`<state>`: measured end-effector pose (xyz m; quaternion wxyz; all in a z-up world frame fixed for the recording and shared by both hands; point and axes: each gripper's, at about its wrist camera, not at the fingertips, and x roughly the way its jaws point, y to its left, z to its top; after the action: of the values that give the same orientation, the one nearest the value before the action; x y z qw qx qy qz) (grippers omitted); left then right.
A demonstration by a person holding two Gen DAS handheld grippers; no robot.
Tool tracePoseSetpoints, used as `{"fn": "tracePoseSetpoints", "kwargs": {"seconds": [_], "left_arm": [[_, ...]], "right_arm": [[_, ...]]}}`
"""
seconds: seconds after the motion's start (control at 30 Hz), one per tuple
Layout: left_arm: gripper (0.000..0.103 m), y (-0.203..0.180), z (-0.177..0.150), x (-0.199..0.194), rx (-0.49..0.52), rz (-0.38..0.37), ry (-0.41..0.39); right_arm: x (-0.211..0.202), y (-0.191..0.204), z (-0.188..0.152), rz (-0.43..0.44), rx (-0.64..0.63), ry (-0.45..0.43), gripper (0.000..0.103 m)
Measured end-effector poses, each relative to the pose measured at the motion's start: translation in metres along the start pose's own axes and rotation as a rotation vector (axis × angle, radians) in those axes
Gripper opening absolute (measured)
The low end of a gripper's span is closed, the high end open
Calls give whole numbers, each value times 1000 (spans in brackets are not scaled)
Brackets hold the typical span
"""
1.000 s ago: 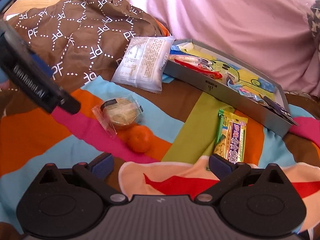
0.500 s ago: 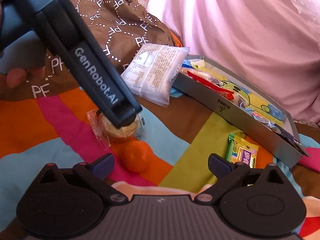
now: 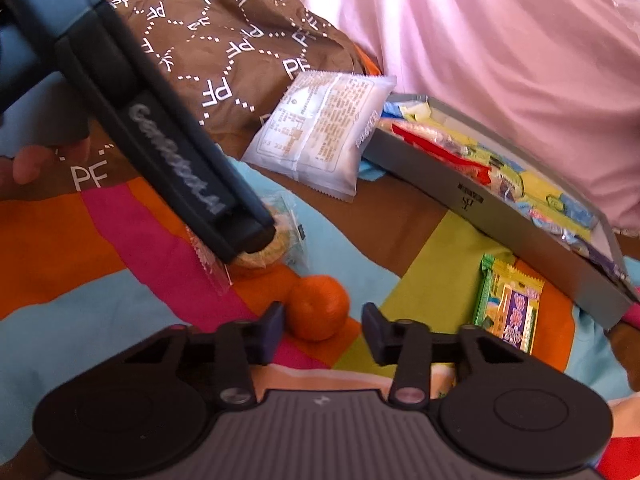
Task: Organize snacks
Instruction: 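Grasp the wrapped cookie with the left gripper while the right grasps the orange, then carry the cookie over the tray with the left gripper while the right carries the orange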
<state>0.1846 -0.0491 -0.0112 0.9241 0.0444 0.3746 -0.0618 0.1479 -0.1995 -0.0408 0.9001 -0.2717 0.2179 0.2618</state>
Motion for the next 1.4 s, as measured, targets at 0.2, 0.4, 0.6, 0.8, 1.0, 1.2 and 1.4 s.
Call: {"fn": "tracePoseSetpoints", "kwargs": {"seconds": [0.2, 0.4, 0.6, 0.8, 1.0, 1.2, 1.4], "left_arm": [[101, -4, -3, -1, 83, -25, -17], [97, -15, -5, 2, 215, -30, -40], [92, -20, -6, 7, 287, -25, -27], [79, -22, -9, 9, 312, -28, -16], [55, -27, -8, 12, 292, -61, 0], [53, -27, -8, 12, 263, -76, 3], [50, -22, -8, 10, 230, -82, 1]], "right_arm": [[1, -10, 0, 0, 41, 15, 38], [0, -13, -1, -2, 53, 13, 38], [0, -15, -2, -19, 47, 12, 38], [2, -21, -2, -42, 63, 11, 43], [2, -23, -2, -48, 72, 6, 48], [5, -23, -3, -40, 70, 0, 47], [5, -24, -3, -22, 71, -6, 39]]}}
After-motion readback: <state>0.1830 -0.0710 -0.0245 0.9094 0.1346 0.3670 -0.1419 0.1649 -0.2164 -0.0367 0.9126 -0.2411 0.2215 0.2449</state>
